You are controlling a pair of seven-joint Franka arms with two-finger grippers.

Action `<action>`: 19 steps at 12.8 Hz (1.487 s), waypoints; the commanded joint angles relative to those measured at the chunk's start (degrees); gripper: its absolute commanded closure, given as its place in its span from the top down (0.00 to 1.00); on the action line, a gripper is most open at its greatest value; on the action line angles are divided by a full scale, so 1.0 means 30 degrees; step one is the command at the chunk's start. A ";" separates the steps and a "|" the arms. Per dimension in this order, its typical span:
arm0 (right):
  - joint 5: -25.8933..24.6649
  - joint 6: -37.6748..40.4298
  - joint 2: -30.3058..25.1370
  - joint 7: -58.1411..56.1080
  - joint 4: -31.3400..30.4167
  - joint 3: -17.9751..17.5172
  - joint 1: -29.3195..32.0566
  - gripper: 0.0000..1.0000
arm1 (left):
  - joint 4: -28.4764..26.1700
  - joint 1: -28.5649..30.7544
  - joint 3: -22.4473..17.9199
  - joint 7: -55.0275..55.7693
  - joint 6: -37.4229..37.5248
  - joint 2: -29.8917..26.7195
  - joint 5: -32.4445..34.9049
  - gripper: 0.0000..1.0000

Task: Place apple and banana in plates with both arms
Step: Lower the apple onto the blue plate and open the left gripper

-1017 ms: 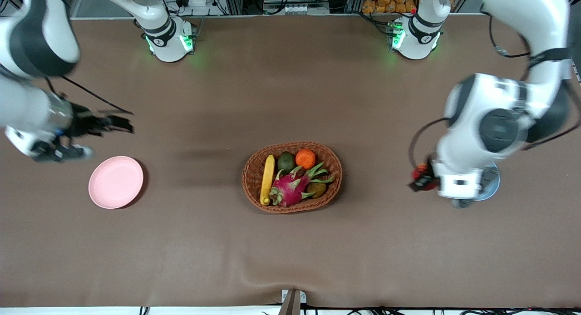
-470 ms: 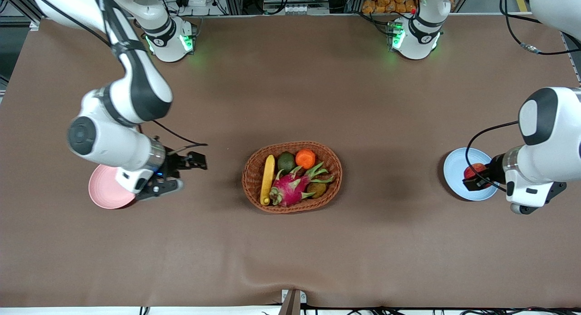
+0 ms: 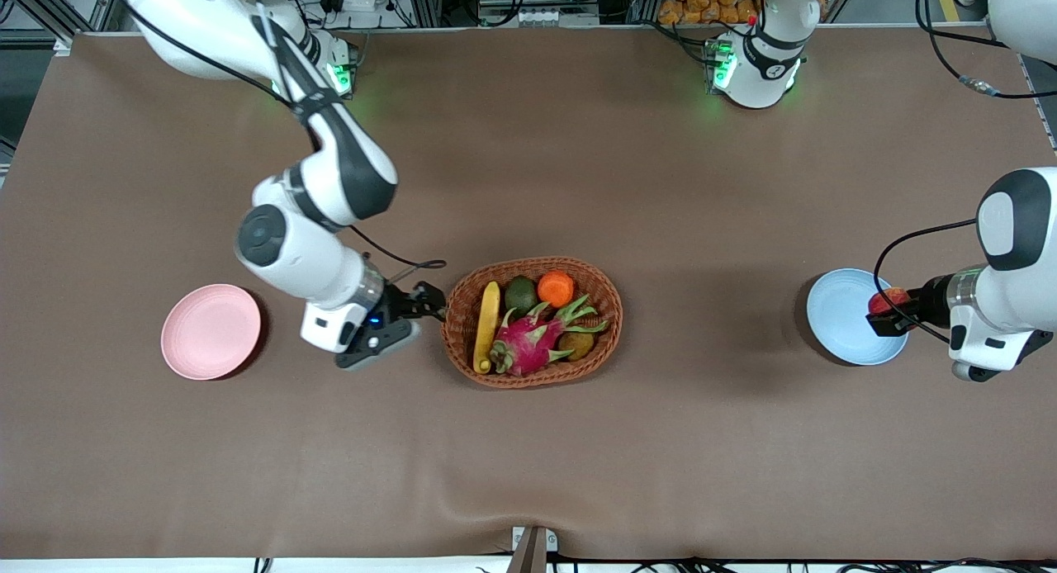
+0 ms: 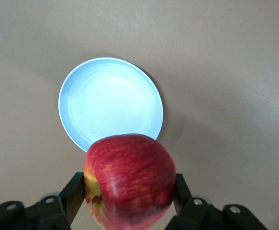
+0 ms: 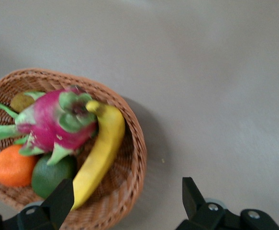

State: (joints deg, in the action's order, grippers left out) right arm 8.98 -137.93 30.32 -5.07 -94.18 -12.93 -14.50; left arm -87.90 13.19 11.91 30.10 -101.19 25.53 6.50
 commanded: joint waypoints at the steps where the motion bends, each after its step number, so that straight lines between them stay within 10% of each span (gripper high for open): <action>1: -0.1319 -0.2501 0.1315 -0.0448 0.0543 0.0033 -0.0555 1.00 | -0.0582 0.0407 0.0218 -0.0512 -0.0196 -0.0687 -0.0175 0.00; 8: -0.1177 -0.8599 0.3719 -0.0156 0.0573 0.0033 -0.1113 1.00 | -0.1312 0.1023 0.0247 -0.2032 -0.0546 -0.1155 -0.0175 0.00; 19: -0.1441 -0.8868 0.4482 0.2335 0.1451 0.0150 -0.1758 0.88 | -0.5942 0.2428 0.0218 -0.3179 -0.6870 -0.0457 -0.0146 0.00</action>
State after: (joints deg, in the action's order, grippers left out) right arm 5.48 -163.35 41.87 1.17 -92.28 -12.64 -19.81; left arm -102.77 19.19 12.01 21.57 -118.28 24.46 6.50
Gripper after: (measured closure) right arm 0.110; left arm 0.216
